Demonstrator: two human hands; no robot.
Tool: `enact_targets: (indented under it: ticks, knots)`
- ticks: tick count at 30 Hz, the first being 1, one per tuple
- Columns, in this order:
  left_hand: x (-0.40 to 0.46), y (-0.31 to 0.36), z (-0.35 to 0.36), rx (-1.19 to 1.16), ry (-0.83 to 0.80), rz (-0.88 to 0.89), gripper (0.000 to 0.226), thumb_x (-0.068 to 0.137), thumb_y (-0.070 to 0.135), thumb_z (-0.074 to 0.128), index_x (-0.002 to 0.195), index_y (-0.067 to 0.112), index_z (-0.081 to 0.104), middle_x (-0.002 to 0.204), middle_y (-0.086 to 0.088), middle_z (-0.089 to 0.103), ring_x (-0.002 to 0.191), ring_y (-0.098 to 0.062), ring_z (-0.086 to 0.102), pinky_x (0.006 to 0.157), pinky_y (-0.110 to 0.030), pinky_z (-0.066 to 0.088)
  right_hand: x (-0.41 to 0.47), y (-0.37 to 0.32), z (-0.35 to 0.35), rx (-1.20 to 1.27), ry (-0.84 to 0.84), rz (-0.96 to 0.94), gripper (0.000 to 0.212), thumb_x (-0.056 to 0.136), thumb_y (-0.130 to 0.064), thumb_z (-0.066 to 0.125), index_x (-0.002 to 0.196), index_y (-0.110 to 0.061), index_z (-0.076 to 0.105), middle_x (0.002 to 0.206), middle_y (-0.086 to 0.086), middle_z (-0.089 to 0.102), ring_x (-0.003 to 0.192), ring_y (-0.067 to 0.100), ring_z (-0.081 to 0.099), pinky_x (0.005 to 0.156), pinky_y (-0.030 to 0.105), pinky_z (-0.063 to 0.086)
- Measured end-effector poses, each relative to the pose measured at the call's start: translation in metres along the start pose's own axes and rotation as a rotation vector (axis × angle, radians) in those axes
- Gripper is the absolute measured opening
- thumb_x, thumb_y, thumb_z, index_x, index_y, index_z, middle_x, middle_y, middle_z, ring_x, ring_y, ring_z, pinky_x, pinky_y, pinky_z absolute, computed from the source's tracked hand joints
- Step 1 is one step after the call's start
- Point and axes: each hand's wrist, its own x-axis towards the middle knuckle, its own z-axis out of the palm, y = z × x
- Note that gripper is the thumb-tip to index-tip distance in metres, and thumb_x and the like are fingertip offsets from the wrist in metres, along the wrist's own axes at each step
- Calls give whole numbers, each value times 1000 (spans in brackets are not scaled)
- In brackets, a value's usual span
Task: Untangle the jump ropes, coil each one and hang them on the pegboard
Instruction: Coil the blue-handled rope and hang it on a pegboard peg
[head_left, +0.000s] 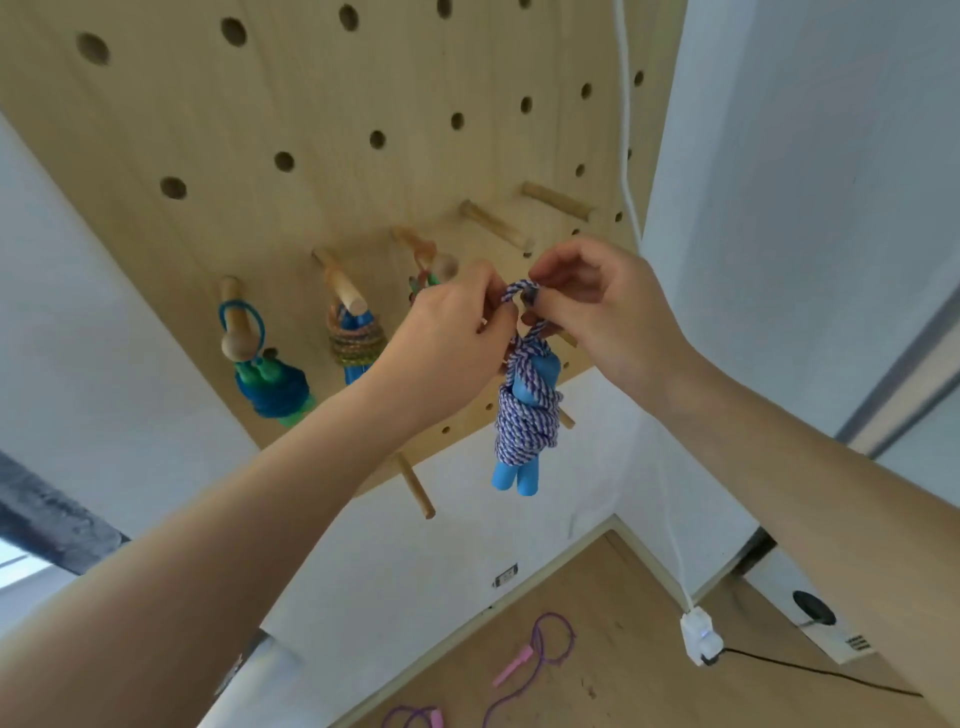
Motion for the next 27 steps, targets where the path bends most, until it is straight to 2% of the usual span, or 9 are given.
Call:
enact_targets:
  ticks: [3, 6, 10, 14, 19, 21, 23, 25, 27]
  knots:
    - [17, 13, 2, 86, 54, -26, 13, 99, 20, 45, 98, 10, 53, 85, -10, 66, 76, -26, 65, 68, -48, 54, 15, -1, -6, -99, 56, -49, 11, 87, -2, 67, 96, -9, 66, 87, 0, 69, 78, 7, 66, 72, 20, 53]
    - [32, 24, 9, 260, 78, -40, 16, 100, 18, 42, 92, 7, 52, 78, -10, 58, 63, -23, 54, 49, -33, 36, 27, 3, -10, -144, 97, -50, 12, 87, -6, 67, 90, -17, 66, 84, -7, 68, 64, 1, 60, 61, 18, 47]
    - [49, 33, 13, 437, 59, -86, 17, 99, 16, 45, 83, 11, 44, 69, -5, 45, 62, -26, 49, 55, -34, 35, 40, 11, -13, -101, 115, -27, 10, 89, -1, 60, 92, -10, 64, 91, 9, 66, 52, 20, 63, 48, 25, 46]
    - [62, 38, 10, 631, 44, -130, 30, 96, 17, 50, 70, 15, 34, 69, -3, 38, 60, -26, 43, 56, -35, 31, 55, 24, -11, -152, 121, -53, 16, 86, 0, 57, 90, -14, 64, 91, 5, 66, 62, 25, 70, 59, 39, 58]
    - [78, 36, 6, 768, 61, -108, 15, 96, 20, 50, 86, 15, 41, 69, 0, 33, 56, -20, 36, 51, -31, 26, 69, 28, 0, -147, 161, -62, 24, 78, -6, 46, 85, -22, 62, 87, -7, 66, 79, 23, 69, 76, 49, 57]
    - [86, 32, 4, 798, 41, -115, 12, 96, 21, 51, 89, 16, 42, 72, -1, 34, 65, -24, 42, 58, -34, 32, 75, 29, 5, -146, 161, -59, 26, 77, -6, 44, 85, -22, 63, 91, -10, 67, 85, 22, 69, 79, 48, 56]
    - [94, 26, 2, 796, 30, -133, 11, 96, 22, 52, 91, 16, 44, 74, -1, 37, 76, -27, 46, 64, -36, 35, 82, 32, 10, -118, 149, -38, 23, 84, -5, 46, 89, -18, 64, 93, -16, 64, 88, 18, 69, 82, 44, 57]
    - [102, 19, 0, 792, 34, -147, 11, 94, 22, 53, 89, 15, 48, 71, -1, 39, 73, -26, 47, 62, -35, 35, 90, 33, 15, -125, 142, -6, 19, 92, -8, 48, 98, -14, 66, 90, -20, 59, 88, 7, 65, 82, 25, 55]
    - [108, 13, -2, 793, 44, -157, 11, 94, 22, 53, 88, 14, 52, 70, -1, 41, 67, -23, 45, 57, -33, 32, 97, 34, 19, -141, 128, 3, 19, 95, -13, 49, 103, -13, 66, 91, -14, 62, 85, -2, 59, 72, 10, 45]
